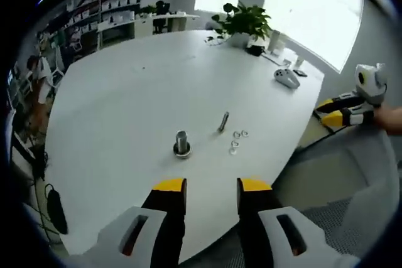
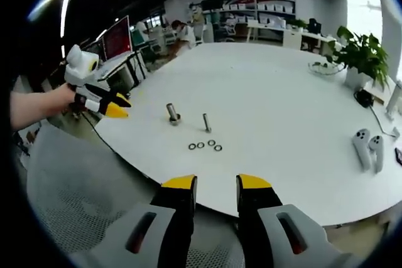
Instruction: Place the washer onto the threaded stud by aligning its center hole with the stud, sliding it down to the base, and recovering from edge contact or off-axis alignment until the washer reaches the visible bottom stop.
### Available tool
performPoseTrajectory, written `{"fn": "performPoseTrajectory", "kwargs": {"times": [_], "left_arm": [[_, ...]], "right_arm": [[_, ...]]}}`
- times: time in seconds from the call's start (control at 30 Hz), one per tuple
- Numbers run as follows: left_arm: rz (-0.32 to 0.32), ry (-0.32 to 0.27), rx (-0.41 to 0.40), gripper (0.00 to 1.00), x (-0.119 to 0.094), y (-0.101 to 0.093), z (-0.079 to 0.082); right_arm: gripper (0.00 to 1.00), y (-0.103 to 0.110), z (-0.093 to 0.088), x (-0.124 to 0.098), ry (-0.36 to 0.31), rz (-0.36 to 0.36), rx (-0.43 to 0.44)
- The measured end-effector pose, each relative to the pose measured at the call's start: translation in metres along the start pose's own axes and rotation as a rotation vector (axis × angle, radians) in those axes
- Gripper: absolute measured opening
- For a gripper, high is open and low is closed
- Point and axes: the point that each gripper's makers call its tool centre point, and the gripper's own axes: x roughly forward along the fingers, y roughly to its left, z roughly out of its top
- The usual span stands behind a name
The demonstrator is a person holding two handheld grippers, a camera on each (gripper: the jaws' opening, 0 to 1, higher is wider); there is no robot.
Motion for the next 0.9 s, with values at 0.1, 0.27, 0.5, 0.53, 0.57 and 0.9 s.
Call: {"fn": "performPoseTrajectory", "kwargs": {"times": [0.1, 0.27, 0.5, 0.53, 0.57, 0.9], "left_arm": [[0.004, -0.018, 0.005, 0.3, -0.014, -0.003, -0.002], [-0.006, -0.041, -0.011, 0.3, -0.032, -0.008, -0.009], [-0.006, -0.039, -0.005, 0.31, -0.052, -0.014, -0.024], [-0.004, -0.041, -0.006, 0.31, -0.055, -0.014, -0.027], [-0.002, -0.041, -0.007, 0.3, -0.056, -0.015, -0.028], [-0.01, -0.112, -0.044, 0.3, -0.062, -0.03, -0.032]], "right_arm": [[0.27, 0.001, -0.001, 0.0, 0.004, 0.004, 0.0], [0.27, 0.001, -0.002, 0.0, 0.01, 0.007, -0.001], [0.27, 0.0, -0.002, 0.0, 0.006, 0.0, 0.007], [0.27, -0.001, -0.002, 0.0, 0.006, -0.001, 0.009], [0.27, -0.001, -0.002, 0.0, 0.006, 0.0, 0.01], [0.27, 0.0, -0.003, 0.0, 0.013, 0.003, 0.01]]}}
